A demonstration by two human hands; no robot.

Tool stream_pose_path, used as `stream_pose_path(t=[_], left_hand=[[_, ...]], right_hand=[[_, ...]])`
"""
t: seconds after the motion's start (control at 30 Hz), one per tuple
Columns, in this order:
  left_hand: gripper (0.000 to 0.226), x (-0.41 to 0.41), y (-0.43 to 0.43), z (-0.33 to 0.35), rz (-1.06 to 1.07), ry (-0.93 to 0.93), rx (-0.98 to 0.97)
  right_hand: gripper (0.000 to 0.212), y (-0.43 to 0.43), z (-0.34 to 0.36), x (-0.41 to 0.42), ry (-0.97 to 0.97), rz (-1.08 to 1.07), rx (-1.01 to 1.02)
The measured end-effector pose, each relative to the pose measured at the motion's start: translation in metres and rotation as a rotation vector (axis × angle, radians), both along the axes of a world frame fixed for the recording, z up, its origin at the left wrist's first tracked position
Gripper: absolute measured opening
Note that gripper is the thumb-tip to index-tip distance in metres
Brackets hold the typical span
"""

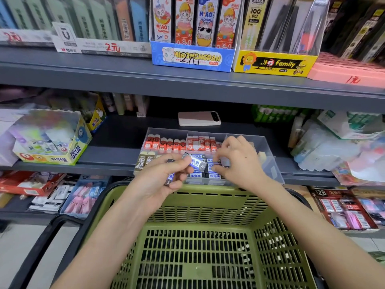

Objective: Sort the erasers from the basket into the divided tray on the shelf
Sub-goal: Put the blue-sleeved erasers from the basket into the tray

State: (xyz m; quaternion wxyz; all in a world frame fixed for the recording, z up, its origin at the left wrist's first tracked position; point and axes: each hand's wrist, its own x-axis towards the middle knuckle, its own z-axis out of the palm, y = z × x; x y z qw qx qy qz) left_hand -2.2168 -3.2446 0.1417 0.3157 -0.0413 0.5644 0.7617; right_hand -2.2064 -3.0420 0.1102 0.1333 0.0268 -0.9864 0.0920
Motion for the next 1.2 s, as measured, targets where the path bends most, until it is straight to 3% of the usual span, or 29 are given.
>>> stream_pose_path(t=[0.1,0.17,0.27,0.37,0.5,0.63,0.93,1.07,1.13,1.2], left_hand=[[0.034,0.0,0.002,0.001,-0.004,0.017,-0.026],[0.033,-0.001,0.005,0.001,-0.002,0.027,-0.031],[0.029,-0.002,0.012,0.002,-0.021,0.028,-0.019],[0.019,-0.003,0.019,0.002,0.001,-0.038,0.004],[0.021,-0.008,0.015,0.001,0.119,-0.184,0.085],[0.022,-0.008,0.007,-0.001,0.094,-0.118,0.093],[0.019,-0.011,0.002,-0.006,0.104,0.04,0.084],[0.04,-0.012,0.002,-0.009,0.096,0.11,-0.035],[0.037,-0.013,0.004,-0.009,0.096,0.128,-0.065],[0.031,-0.013,0.007,-0.008,0.107,0.114,-0.023]], right_hand=[[0.013,-0.011,0.017,0.01,-0.011,-0.001,-0.59],[0.01,-0.021,0.031,0.021,-0.075,0.09,-0.868],[0.004,-0.031,0.036,0.029,-0.129,0.147,-1.003],[0.008,-0.017,0.037,0.02,-0.055,-0.015,-1.095],[0.009,0.011,0.029,-0.002,-0.086,-0.184,-0.819],[0.012,0.012,0.015,-0.014,-0.217,-0.218,-0.499],[0.011,0.004,0.002,-0.017,-0.179,-0.241,-0.325],[0.017,0.001,-0.009,-0.015,-0.095,-0.196,-0.038],[0.019,0.001,-0.007,-0.014,-0.086,-0.153,0.052],[0.025,-0.001,-0.002,-0.009,-0.033,-0.126,-0.002]])
